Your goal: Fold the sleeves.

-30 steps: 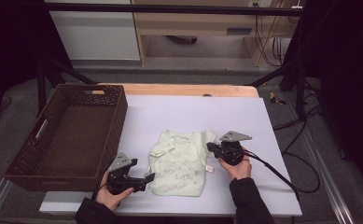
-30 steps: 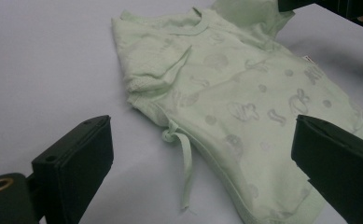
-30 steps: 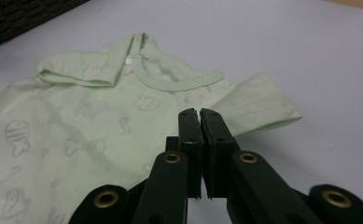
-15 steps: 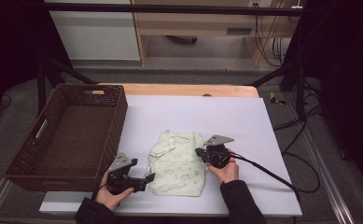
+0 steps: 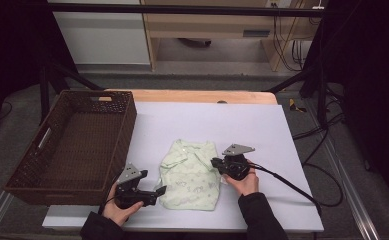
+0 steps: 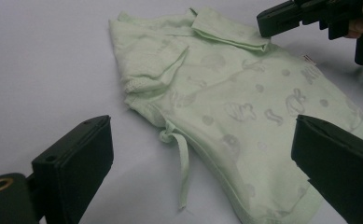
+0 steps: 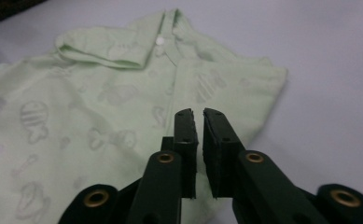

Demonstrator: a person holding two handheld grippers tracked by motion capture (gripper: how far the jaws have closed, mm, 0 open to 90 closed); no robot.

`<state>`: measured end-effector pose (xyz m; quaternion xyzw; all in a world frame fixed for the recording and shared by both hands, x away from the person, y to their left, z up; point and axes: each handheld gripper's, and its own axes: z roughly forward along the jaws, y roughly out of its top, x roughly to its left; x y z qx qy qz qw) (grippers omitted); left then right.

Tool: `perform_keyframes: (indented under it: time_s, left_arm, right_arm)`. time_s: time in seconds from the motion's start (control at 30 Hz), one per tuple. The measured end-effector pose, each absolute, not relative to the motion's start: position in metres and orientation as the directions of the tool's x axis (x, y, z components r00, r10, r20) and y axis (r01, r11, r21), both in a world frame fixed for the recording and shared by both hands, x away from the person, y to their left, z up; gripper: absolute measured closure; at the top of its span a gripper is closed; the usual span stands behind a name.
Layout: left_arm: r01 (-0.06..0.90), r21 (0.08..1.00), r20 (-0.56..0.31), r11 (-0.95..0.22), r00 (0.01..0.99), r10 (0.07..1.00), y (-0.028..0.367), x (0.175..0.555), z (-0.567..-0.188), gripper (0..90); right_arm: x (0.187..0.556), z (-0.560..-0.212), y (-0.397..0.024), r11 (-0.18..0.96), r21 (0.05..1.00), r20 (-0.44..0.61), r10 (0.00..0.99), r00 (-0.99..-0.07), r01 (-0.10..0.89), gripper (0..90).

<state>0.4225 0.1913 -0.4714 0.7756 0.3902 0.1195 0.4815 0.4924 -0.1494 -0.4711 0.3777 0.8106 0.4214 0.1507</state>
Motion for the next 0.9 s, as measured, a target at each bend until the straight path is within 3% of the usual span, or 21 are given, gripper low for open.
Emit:
perform_keyframes:
  time_s: [0.07,0.27,0.43,0.7,0.9]
  left_arm:
    - [0.489,0.841,-0.190,-0.231,0.667,0.720,0.191,0.422,-0.471,5.1]
    - [0.488,0.842,-0.194,-0.229,0.671,0.716,0.191,0.422,-0.471,5.1]
    - [0.486,0.843,-0.198,-0.231,0.680,0.706,0.191,0.421,-0.470,5.1]
    - [0.487,0.840,-0.207,-0.237,0.694,0.690,0.188,0.420,-0.469,5.1]
    - [0.483,0.840,-0.208,-0.245,0.705,0.678,0.185,0.418,-0.468,5.1]
  right_arm:
    - [0.493,-0.474,-0.151,0.367,0.782,0.076,0.746,-0.662,0.503,90.0]
    - [0.492,-0.474,-0.157,0.365,0.782,0.090,0.737,-0.670,0.506,88.7]
    - [0.484,-0.465,-0.172,0.291,0.810,0.152,0.734,-0.662,0.509,72.8]
    - [0.467,-0.461,-0.194,0.190,0.850,0.205,0.741,-0.640,0.492,34.7]
    - [0.464,-0.462,-0.194,0.208,0.824,0.233,0.723,-0.651,0.526,14.2]
